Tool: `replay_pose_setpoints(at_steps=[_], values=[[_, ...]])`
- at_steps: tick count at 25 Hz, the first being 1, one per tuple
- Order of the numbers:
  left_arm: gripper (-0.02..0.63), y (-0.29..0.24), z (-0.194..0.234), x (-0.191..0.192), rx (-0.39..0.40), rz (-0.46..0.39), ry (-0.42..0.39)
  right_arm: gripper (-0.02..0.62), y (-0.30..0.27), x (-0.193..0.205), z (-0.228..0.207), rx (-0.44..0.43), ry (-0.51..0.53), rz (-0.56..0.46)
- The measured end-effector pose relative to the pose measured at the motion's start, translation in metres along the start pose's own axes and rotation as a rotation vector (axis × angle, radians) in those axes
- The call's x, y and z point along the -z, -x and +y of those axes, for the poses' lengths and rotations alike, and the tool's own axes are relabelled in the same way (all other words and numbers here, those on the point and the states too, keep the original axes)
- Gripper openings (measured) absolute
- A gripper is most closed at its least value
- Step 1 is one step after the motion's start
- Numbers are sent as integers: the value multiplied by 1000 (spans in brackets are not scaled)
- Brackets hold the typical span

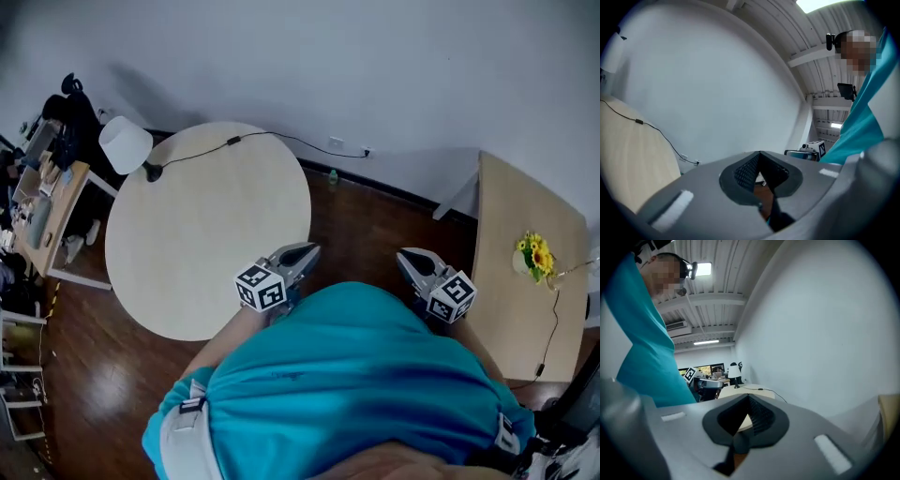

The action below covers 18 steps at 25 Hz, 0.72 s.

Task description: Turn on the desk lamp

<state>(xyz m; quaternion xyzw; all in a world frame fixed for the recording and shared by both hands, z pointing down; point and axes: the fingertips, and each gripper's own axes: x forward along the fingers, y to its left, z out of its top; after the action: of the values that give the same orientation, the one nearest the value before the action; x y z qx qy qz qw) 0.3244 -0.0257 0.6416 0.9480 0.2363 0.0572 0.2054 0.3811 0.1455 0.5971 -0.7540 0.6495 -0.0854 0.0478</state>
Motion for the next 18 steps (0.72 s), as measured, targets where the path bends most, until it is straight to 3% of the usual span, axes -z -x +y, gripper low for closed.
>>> replay_pose_setpoints(at_steps=[4,7,15,18], values=[[106,-62,16,-11,-65,-16,3,2,-8,-13,-80,-49,-11,3],[106,-87,34,-13,-101,5,-22,2,-23,-20,-114,-100,-1,-19],[106,-110,167,-37,-178,-58,-42,2,-151,-9,-187,-168,13,76],[106,-108,223,-43,-192,-60,-1,2,-209,-12,-206,-188,34,107]])
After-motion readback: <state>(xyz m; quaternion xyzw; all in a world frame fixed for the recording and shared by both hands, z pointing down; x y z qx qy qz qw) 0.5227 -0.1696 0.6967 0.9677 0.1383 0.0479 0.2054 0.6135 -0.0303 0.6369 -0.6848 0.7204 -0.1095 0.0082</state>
